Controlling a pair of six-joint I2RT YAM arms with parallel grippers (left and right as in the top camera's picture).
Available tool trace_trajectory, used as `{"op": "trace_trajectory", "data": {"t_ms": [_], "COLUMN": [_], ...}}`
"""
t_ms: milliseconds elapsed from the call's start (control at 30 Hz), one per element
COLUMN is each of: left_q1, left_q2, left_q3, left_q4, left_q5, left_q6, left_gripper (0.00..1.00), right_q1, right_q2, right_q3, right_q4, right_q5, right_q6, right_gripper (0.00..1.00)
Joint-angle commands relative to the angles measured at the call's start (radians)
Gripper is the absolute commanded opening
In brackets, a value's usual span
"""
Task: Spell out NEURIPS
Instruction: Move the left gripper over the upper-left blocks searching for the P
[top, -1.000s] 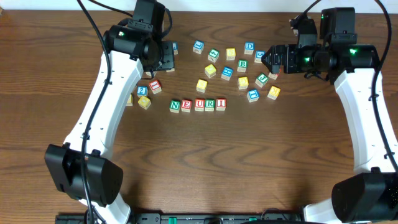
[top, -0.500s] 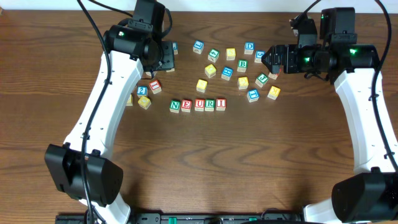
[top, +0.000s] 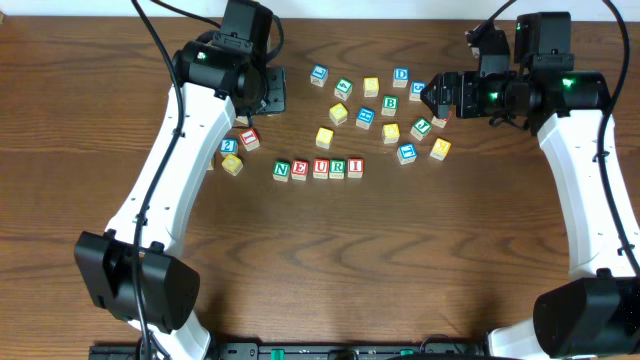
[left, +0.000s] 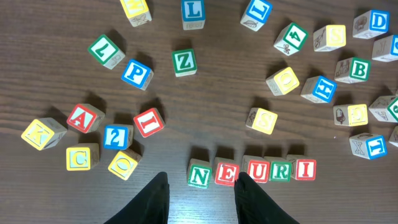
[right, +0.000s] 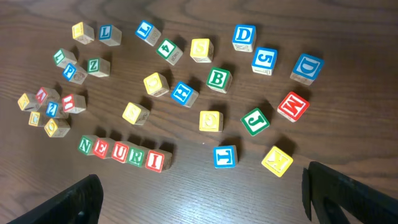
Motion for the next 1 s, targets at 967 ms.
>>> {"op": "trace_trajectory", "data": {"t_ms": [967], "left_q1": [-0.055], "left_q2": [0.058], "left_q3": [0.008], "left_q4": [0.133], "left_q5": [0.006], "left_q6": [0.020], "left_gripper": [0.34], "right_q1": [-0.007], "right_q2": [0.000], "right_q3": [0.016], "right_q4": [-0.002], "right_q5": [0.001], "right_q6": [-0.011], "right_gripper": [0.99]}}
